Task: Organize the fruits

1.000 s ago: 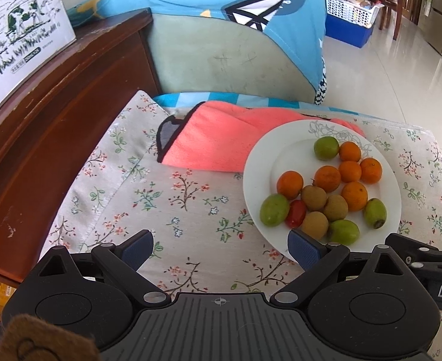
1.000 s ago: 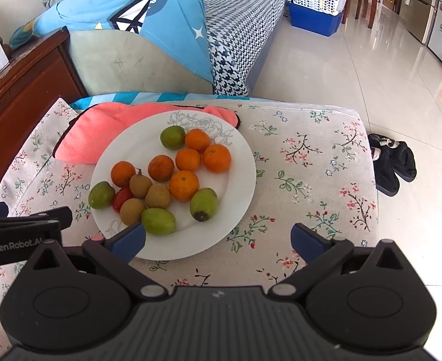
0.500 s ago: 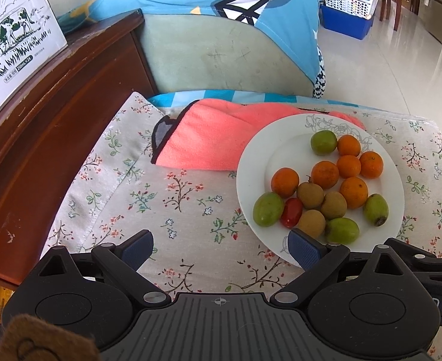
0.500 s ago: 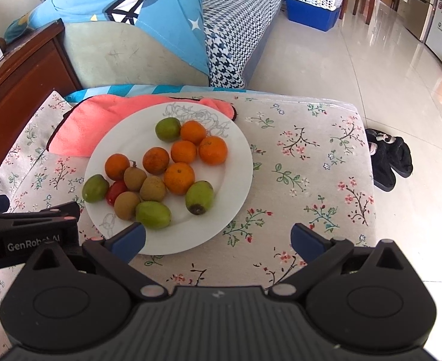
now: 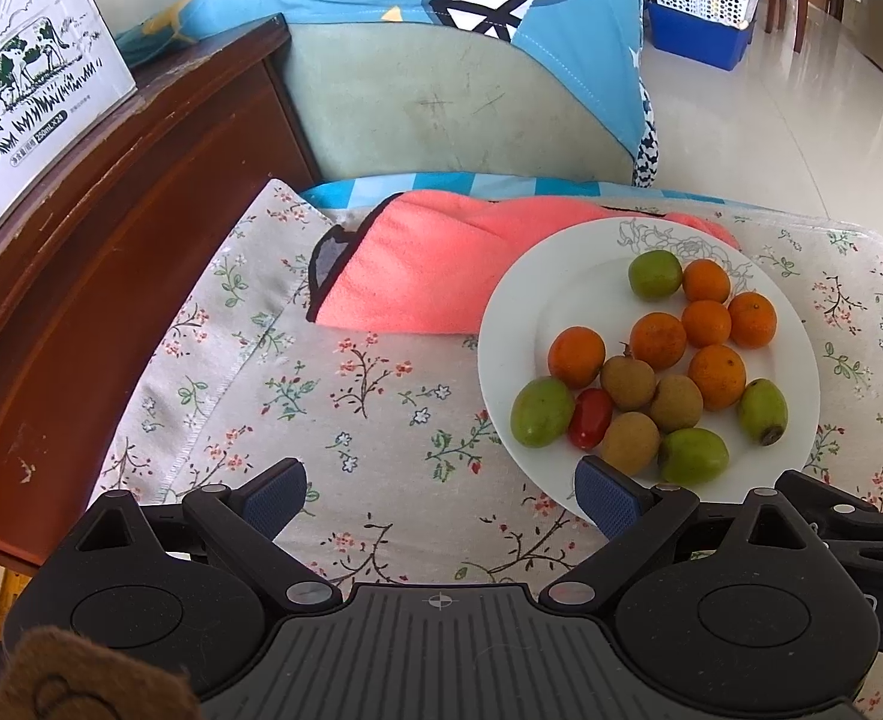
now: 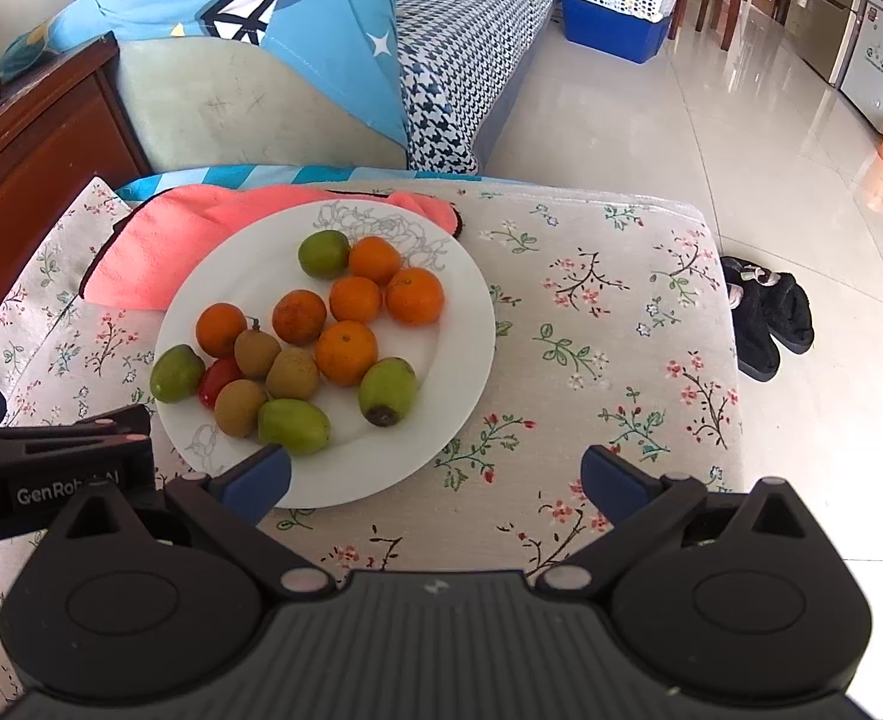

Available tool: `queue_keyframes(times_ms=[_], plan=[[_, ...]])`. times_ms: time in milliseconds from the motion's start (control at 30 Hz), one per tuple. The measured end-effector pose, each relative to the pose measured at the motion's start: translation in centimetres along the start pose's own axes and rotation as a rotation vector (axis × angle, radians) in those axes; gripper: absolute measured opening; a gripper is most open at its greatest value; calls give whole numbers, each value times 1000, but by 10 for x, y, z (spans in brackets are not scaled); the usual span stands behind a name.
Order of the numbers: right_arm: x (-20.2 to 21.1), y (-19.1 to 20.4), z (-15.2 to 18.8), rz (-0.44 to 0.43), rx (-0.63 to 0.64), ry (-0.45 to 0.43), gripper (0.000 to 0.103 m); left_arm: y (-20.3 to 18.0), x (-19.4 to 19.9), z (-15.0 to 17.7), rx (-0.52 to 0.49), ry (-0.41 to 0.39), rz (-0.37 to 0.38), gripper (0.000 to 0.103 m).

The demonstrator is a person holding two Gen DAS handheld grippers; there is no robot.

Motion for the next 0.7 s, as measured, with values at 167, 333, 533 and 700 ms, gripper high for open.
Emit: queue_keyframes(times_ms=[167,333,533,700], plan=[[-1,1,0,-3,4,0,102,0,-1,1,-6,1,-4,97],[0,2,1,-5,19,-5,102,1,0,2,-19,-3,-14,97],[0,4,2,-14,40,-15,102,2,2,3,-32,-9,-20,97],[0,6,3,-26,49,-17,102,3,4,5,-51,-17,-30,97]])
Point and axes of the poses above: each gripper's, at about its wrist camera, not at the fingertips, and x roughly against the way its jaws point, y to its left, z to its underside, the point moved 7 cm from there along -x, roughly the way its jaws point, and after that the axes turned 8 degrees about -y, right-handed, at the moved point
